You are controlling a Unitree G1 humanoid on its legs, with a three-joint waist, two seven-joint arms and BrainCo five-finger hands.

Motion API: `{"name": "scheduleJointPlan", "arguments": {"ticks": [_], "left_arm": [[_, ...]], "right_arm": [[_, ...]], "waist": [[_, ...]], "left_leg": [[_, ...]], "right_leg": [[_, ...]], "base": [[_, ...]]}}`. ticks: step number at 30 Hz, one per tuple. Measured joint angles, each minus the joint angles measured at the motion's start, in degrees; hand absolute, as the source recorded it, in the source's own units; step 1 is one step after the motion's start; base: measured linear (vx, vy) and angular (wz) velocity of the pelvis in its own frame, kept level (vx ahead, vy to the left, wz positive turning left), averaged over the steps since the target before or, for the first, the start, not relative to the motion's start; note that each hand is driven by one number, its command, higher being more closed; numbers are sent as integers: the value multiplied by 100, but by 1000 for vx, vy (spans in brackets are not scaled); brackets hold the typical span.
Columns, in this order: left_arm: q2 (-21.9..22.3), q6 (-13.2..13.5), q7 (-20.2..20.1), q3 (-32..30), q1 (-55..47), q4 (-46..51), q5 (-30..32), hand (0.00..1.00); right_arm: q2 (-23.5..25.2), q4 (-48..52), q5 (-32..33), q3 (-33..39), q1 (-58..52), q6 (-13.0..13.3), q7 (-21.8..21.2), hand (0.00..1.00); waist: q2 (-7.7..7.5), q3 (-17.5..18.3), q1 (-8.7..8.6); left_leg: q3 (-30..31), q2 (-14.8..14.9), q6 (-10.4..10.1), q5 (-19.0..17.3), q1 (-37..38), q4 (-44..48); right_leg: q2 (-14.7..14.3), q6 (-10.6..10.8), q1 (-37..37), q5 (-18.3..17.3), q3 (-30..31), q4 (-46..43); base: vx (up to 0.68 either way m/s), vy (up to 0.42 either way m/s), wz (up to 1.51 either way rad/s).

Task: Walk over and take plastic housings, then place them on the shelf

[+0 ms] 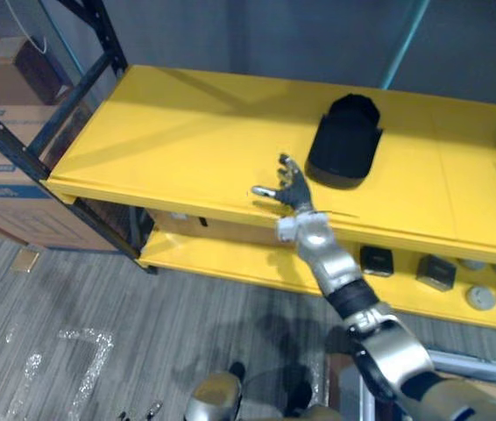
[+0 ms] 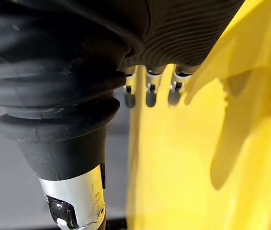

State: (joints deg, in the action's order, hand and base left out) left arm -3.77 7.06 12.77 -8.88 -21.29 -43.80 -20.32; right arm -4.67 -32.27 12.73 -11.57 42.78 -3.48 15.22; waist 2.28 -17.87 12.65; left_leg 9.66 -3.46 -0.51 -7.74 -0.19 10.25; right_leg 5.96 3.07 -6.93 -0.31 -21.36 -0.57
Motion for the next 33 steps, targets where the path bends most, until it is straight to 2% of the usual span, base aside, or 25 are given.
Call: {"name": "scheduleJointPlan", "arguments": {"ticks": [5, 8, 10, 15, 22, 27, 29, 33], "left_arm": [[-13, -5, 0, 119, 0, 57, -10, 0], [-2, -8, -1, 310, 27, 251, -175, 0], [15, -57, -2, 343, 100, 323, -197, 0], [6, -198, -41, 388, 124, 439, -413, 0], [12, -181, -47, 521, 125, 459, -459, 0], [10, -162, -43, 531, 168, 569, -642, 0], [10, -164, -43, 544, 168, 554, -679, 0], [10, -164, -50, 566, 169, 557, -671, 0]], "right_arm": [[-67, -109, 0, 91, 39, 59, 19, 0], [-98, -220, -2, 303, 221, 127, 121, 0], [-191, -257, -2, 435, 337, 230, 182, 0], [-253, -395, -16, 686, 633, 625, 366, 0], [-306, -442, -14, 757, 702, 727, 562, 0], [-472, -442, -15, 916, 864, 921, 637, 0], [-520, -444, -1, 956, 882, 993, 561, 0], [-573, -457, 0, 962, 878, 1138, -67, 0]], "waist": [[66, -36, 8], [229, -128, 24], [395, -260, 33], [381, -472, 38], [387, -528, 38], [430, -808, -24], [427, -829, -66], [428, -830, -93]], "left_leg": [[-7, 0, -13, 9, -42, 47], [-3, -7, -60, 55, -119, 71], [39, -21, -56, 80, -126, 45], [69, 12, -96, 206, -281, -64], [14, 32, -105, 213, -303, -30], [-55, 42, -99, 214, -292, -56], [-62, 42, -98, 221, -302, -65], [-85, 41, -105, 236, -302, -64]], "right_leg": [[10, -9, 42, -8, -1, -25], [48, -16, 184, -21, -4, -145], [96, 5, 230, -106, -27, -305], [118, -47, 550, -187, -55, -586], [129, -96, 670, -239, 8, -750], [146, -89, 708, -269, 90, -879], [152, -89, 735, -272, 93, -901], [169, -86, 798, -304, 109, -956]], "base": [[0, 0, 0], [0, 0, 0], [-60, 21, 7], [-46, -13, 7], [-11, -9, -4], [-61, -6, -7], [-18, -6, 0], [15, -7, -1]]}}
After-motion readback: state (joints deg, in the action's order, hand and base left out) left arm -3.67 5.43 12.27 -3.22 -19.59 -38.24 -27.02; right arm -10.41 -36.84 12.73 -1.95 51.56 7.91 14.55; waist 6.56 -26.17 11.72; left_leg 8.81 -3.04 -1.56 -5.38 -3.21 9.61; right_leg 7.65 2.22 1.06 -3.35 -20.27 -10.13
